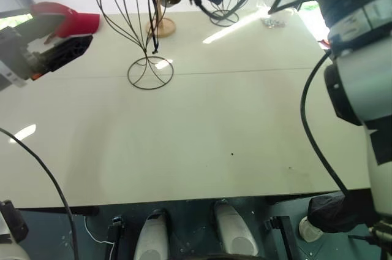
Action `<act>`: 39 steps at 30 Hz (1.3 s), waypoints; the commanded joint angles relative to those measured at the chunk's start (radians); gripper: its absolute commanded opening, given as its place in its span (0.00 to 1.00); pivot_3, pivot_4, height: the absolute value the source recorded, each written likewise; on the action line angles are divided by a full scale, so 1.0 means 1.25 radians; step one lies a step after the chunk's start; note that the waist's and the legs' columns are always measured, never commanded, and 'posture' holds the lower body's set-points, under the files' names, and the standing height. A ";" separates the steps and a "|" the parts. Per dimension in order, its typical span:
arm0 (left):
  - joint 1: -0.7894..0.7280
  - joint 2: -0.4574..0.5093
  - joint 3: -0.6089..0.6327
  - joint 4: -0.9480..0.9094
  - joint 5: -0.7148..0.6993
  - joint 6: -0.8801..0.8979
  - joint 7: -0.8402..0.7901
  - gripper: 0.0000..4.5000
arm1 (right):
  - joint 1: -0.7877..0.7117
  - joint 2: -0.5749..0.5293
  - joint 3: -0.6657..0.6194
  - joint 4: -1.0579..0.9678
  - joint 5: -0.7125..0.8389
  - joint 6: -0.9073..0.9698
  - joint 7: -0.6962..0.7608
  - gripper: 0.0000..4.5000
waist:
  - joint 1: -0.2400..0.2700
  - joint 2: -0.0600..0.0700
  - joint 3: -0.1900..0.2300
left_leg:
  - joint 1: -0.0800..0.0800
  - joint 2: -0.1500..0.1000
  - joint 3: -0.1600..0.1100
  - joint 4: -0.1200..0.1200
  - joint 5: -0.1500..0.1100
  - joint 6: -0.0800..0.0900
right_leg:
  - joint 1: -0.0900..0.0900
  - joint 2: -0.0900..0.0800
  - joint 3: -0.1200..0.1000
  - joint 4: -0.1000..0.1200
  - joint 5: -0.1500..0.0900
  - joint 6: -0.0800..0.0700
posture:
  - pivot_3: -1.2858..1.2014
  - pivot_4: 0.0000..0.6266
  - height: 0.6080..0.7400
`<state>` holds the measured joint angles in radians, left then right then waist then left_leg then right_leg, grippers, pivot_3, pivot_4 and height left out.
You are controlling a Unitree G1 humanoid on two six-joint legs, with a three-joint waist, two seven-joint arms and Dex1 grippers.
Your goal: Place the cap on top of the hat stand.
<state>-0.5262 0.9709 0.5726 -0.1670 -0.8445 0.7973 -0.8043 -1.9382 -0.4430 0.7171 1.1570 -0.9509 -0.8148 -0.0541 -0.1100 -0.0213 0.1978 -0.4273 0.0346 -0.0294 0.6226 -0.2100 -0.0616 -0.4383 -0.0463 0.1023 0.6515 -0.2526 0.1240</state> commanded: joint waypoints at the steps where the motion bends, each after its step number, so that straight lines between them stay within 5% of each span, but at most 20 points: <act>1: 0.000 0.028 0.055 -0.013 -0.025 -0.003 0.000 1.00 | -0.041 0.016 0.074 -0.044 -0.118 -0.012 -0.176 0.01 | 0.000 0.000 0.000 | 0.000 0.000 0.000 0.000 0.000 0.000 | 0.000 0.000 0.000 0.000 0.000 0.000 | 0.52 0.24 0.99; 8: 0.066 0.049 0.134 -0.024 -0.040 0.016 0.009 1.00 | -0.032 0.051 0.167 -0.013 -0.230 0.009 -0.338 0.01 | -0.012 0.000 0.000 | 0.000 0.000 0.000 0.000 0.000 0.000 | -0.002 0.000 0.000 0.002 0.000 -0.001 | 0.52 0.24 0.99; 13: 0.084 0.051 0.156 -0.042 -0.054 0.022 0.020 1.00 | -0.008 0.064 0.163 0.043 -0.207 -0.013 -0.321 0.01 | -0.013 -0.001 0.000 | 0.000 0.000 0.000 0.000 0.000 0.000 | -0.002 0.000 0.000 0.003 0.000 -0.001 | 0.52 0.24 0.99; 17: 0.090 0.050 0.161 -0.067 -0.067 0.032 0.045 1.00 | 0.016 0.065 0.120 0.090 -0.145 -0.014 -0.250 0.01 | -0.012 -0.001 0.000 | 0.000 0.000 0.000 0.000 0.000 0.000 | -0.001 0.000 0.000 0.003 0.000 -0.001 | 0.52 0.24 0.99; 30: 0.096 0.073 0.169 -0.080 -0.093 0.046 0.075 1.00 | 0.168 0.114 -0.221 0.109 0.310 -0.030 0.273 0.01 | -0.015 -0.001 -0.001 | 0.002 0.000 -0.002 0.001 0.000 0.000 | 0.002 0.000 -0.001 0.004 0.000 -0.001 | 0.52 0.24 0.99; 39: 0.114 0.114 0.209 -0.059 -0.096 0.066 0.045 1.00 | 0.260 0.148 -0.210 0.043 0.285 0.000 0.209 0.01 | -0.017 -0.001 -0.001 | 0.003 0.000 -0.002 0.001 0.000 0.000 | 0.003 0.000 -0.001 0.004 0.000 -0.001 | 0.52 0.24 0.99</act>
<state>-0.3844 1.0899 0.7828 -0.2419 -0.9524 0.8803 -0.7376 -1.5998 -0.2746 0.4603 1.2595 -0.5944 -0.8192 0.2508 -0.1313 -0.0225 0.1972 -0.4238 0.0346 -0.0320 0.6235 -0.2096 -0.0617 -0.4351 -0.0458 0.1012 0.6567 -0.2531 0.1230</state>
